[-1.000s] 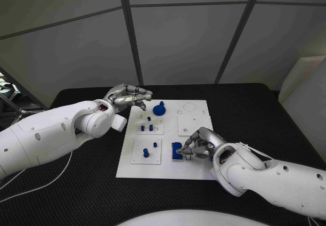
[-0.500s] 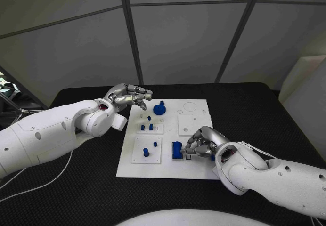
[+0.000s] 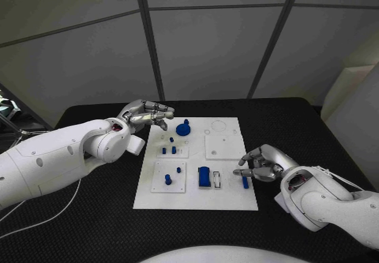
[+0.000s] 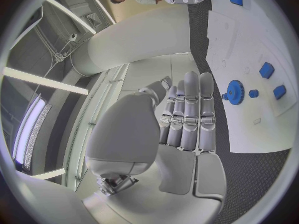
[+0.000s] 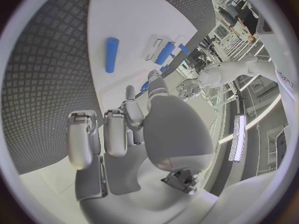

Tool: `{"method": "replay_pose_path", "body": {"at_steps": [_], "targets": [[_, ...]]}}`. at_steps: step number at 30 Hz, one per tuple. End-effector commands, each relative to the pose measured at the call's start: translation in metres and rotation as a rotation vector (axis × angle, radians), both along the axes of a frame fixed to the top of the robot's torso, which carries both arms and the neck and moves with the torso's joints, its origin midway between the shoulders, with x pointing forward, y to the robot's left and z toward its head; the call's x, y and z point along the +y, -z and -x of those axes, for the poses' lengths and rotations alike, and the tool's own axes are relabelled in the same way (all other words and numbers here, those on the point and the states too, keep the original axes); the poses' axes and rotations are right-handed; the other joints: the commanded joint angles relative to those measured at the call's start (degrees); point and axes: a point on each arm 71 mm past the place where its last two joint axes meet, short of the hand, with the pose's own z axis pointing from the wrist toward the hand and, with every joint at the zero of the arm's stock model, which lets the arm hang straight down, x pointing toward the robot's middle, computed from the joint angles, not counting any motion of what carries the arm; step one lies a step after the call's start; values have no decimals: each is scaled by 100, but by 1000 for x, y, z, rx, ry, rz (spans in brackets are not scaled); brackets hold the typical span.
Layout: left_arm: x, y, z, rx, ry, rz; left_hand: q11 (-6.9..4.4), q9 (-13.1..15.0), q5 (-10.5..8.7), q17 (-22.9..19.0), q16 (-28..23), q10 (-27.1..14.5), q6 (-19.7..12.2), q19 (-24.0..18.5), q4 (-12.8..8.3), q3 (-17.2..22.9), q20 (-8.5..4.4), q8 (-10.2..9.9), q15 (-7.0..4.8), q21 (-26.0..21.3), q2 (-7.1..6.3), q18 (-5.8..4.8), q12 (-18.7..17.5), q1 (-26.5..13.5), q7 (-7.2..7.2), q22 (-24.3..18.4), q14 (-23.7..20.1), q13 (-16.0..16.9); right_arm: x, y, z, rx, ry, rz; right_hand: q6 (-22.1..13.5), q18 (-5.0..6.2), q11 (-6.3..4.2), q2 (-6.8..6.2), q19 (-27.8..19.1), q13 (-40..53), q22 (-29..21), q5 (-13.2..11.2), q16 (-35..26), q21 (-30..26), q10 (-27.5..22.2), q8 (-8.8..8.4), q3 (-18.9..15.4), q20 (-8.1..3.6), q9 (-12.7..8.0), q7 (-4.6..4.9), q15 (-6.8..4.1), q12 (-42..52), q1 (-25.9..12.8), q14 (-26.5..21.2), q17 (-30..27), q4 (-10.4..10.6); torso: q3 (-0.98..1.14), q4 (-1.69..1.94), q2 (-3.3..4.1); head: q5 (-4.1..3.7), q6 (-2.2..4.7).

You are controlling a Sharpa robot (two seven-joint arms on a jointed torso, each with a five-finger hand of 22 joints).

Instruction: Assemble the parts on the task board

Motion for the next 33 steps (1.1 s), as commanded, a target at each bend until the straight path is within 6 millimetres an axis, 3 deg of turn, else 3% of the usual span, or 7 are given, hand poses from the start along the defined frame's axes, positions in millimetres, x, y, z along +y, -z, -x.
{"method": "replay_pose_path", "body": {"at_steps": [1, 4, 10, 15, 25, 33], "targets": [[-1, -1, 1, -3, 9, 9, 21, -2, 22, -8, -21, -18, 8, 22, -28, 1, 13, -18, 9, -26, 58, -31, -16, -1, 43, -9, -38, 8, -4, -3, 2, -10, -41, 21, 108, -86, 23, 80, 604, 34, 1510, 10, 17, 19, 2, 17, -53, 48, -119, -7, 42, 2, -10, 373, 310, -32, 7, -10, 5, -55, 14], [-1, -1, 1, -3, 9, 9, 21, -2, 22, -8, -21, -18, 8, 22, -28, 1, 13, -18, 9, -26, 58, -31, -16, -1, 43, -9, -38, 8, -11, -4, 4, -23, -45, 74, 292, -86, -3, 87, 604, 36, 1510, 8, 23, 19, 8, 51, -108, 51, -195, -45, 28, -3, -51, 375, 324, -41, 12, -16, 10, -83, 19], [-2, 0, 1, -2, 12, 10, 22, -2, 21, -9, -23, -18, 8, 23, -26, -2, 14, -18, 11, -29, 57, -31, -16, -7, 43, -10, -38, 9, -14, -2, 3, -17, -52, 174, 537, -86, -48, 84, 604, 30, 1510, 17, 15, 19, 13, 78, -226, 27, -250, -102, -6, -26, -200, 372, 318, 7, 5, 11, 8, -139, 4], [-2, 0, 2, -1, 13, 11, 22, -2, 21, -9, -23, -18, 8, 23, -26, -2, 14, -18, 11, -29, 57, -31, -16, -7, 43, -10, -38, 9, -14, 5, 1, 9, -34, 231, 670, -86, -77, 112, 604, 46, 1510, 47, 18, 19, 23, 103, -261, 8, -242, -140, -28, -15, -261, 374, 329, 46, 5, 30, 9, -149, -7], [1, 0, 2, 0, 8, 9, 22, -2, 21, -9, -23, -18, 8, 23, -26, -2, 14, -18, 11, -29, 57, -31, -16, -7, 43, -10, -38, 9, -9, 17, 3, 54, -33, 274, 755, -86, -101, 154, 604, 67, 1510, 82, 31, 19, 34, 119, -263, -9, -229, -170, -47, 4, -259, 380, 354, 56, 5, 10, 13, -119, -38], [2, 1, 2, 0, 7, 7, 22, -2, 21, -9, -23, -18, 8, 23, -26, -2, 14, -18, 11, -29, 57, -31, -16, -7, 43, -10, -38, 9, -8, 20, 4, 71, -37, 302, 792, -86, -110, 168, 604, 71, 1510, 87, 35, 19, 36, 126, -268, -16, -223, -180, -55, 6, -264, 381, 361, 63, 7, 15, 7, -127, -53]]}}
